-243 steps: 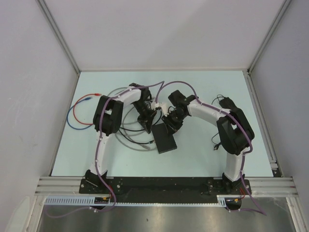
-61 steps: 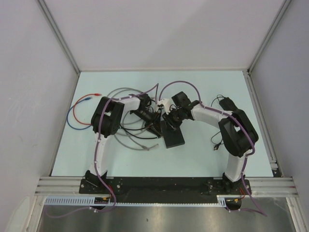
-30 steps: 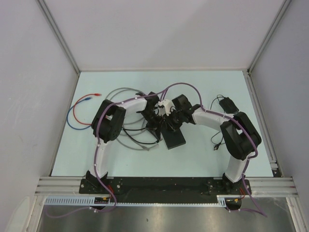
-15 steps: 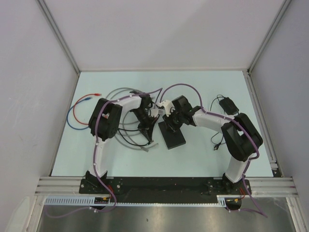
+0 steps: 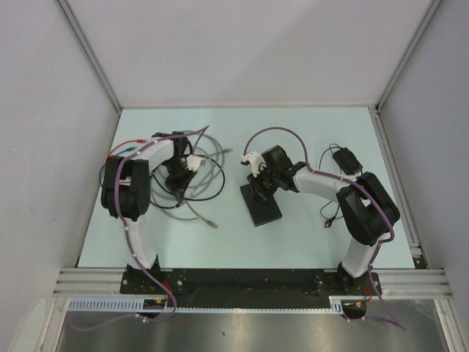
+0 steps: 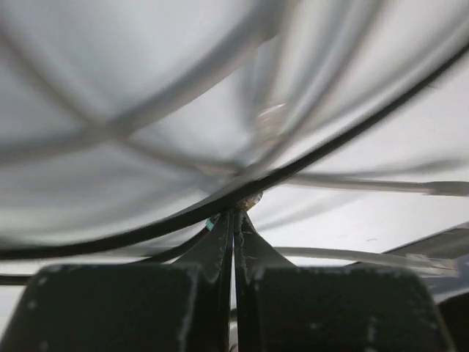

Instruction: Pull the plug from the switch port

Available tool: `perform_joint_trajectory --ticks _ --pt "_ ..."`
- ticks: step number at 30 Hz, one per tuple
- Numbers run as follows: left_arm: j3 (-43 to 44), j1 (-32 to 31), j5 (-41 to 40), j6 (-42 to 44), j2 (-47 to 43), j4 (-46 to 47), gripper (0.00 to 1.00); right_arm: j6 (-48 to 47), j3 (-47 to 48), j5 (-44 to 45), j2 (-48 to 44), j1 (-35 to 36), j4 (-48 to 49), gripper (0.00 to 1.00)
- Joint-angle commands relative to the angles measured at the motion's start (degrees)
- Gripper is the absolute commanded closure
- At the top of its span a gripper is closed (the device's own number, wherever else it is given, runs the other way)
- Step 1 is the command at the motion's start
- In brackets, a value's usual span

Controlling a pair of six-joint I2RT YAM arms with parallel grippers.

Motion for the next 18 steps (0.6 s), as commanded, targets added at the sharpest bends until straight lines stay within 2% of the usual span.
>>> perform_joint_trajectory --ticks 1,4,5,7,8,10,11,12,13,14,15,17,18 --pt "-5.5 4.4 -17.7 6.7 -3.2 4.5 1.00 1.1 -3.2 2.6 0.9 -0.7 -6.1 0.74" --pt "-5.3 6.9 -20.9 7.2 -2.1 4.4 1.00 1.3 -3.2 2.8 0.0 -1.0 -5.6 0.73" --pt "-3.0 7.4 -20.1 6.8 -1.8 2.1 1.00 1.3 -3.2 2.8 -0.2 -1.1 -5.4 0.71" --pt "0.1 7.4 -13.3 6.4 -1.4 -0.6 0.97 1.5 -3.2 2.8 -1.2 -1.4 -5.4 0.69" --pt "3.7 7.4 -8.9 6.2 -1.7 -2.5 0.82 1.5 -3.2 2.8 -1.5 -1.5 -5.3 0.68" --pt "7.5 7.4 1.8 6.3 -2.6 -7.0 0.73 1.5 -2.9 2.9 -2.9 -1.7 -5.2 0.63" --pt "11.4 7.3 4.9 6.4 -2.9 -8.3 0.65 1.5 -2.7 2.9 -3.5 -1.8 -5.2 0.58" --pt "13.2 7.3 7.7 6.7 -3.3 -10.8 0.51 1.4 -2.1 3.0 -4.1 -2.1 -5.2 0.54" --pt "15.2 7.3 13.0 7.0 -4.0 -11.7 0.42 1.2 -1.7 3.2 -5.2 -2.3 -5.3 0.48" --pt "18.9 7.2 14.4 6.4 -4.3 -12.1 0.03 1.1 -1.1 3.5 -5.9 -2.7 -5.3 0.44" --pt "20.7 7.2 14.6 5.3 -4.9 -11.1 0.01 1.3 -0.5 5.5 -6.2 -3.0 -5.5 0.42" --pt "26.4 7.2 12.0 0.6 -5.0 -9.3 0.01 7.3 4.1 10.3 -6.6 -5.8 -6.6 0.26" --pt "29.0 7.2 11.5 -0.4 -4.5 -9.1 0.01 8.9 7.3 11.3 -6.2 -8.0 -7.6 0.22"
